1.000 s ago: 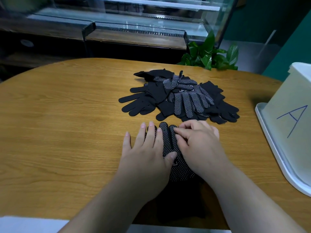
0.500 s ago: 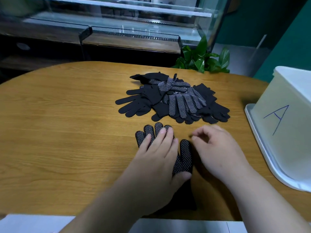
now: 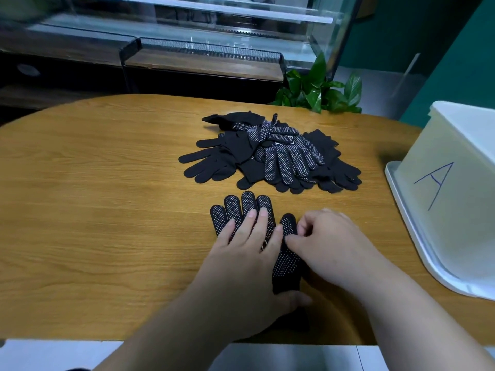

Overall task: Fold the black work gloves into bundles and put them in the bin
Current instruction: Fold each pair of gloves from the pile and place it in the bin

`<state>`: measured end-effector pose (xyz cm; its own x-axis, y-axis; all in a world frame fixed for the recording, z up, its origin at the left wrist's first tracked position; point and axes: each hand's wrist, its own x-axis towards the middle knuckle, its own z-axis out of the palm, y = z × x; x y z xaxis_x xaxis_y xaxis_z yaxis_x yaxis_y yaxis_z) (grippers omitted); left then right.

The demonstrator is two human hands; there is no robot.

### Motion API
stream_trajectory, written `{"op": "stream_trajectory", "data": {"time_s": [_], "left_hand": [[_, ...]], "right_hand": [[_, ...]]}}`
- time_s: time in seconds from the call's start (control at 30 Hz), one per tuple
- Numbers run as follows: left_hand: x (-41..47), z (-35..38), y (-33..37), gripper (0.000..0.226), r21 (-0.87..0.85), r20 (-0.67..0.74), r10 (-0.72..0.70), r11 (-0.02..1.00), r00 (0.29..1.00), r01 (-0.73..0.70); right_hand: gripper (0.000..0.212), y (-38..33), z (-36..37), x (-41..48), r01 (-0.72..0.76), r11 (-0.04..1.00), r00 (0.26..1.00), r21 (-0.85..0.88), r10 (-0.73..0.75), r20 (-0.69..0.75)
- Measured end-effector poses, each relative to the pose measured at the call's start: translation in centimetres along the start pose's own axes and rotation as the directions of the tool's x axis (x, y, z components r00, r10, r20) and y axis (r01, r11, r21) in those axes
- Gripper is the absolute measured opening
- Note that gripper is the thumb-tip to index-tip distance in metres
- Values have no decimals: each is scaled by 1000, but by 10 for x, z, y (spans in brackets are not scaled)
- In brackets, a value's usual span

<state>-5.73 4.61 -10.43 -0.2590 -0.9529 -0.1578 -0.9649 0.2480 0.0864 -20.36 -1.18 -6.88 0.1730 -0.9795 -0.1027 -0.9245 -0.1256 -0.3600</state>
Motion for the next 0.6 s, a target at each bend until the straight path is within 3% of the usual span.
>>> {"op": "stream_trajectory", "data": {"time_s": [0.17,0.33,0.5,0.6], "left_hand": [[-4,4,-1,111,9,-55,11,1000,998,-10],[-6,0,-11,89,-114,-125,-69,992,990,55],[-3,7,-13,89,-72,-108,-121,991,987,114],[-3,9,-12,90,-67,-106,-132,990,986,125]], "right_hand": [[20,2,-1,-4,25,981,997,191,-9,-82],[22,5,3,-12,80,956,990,283,-41,-138],[20,4,4,-20,139,953,985,269,-106,-133],[16,4,6,-23,209,963,972,170,-187,-141]]}}
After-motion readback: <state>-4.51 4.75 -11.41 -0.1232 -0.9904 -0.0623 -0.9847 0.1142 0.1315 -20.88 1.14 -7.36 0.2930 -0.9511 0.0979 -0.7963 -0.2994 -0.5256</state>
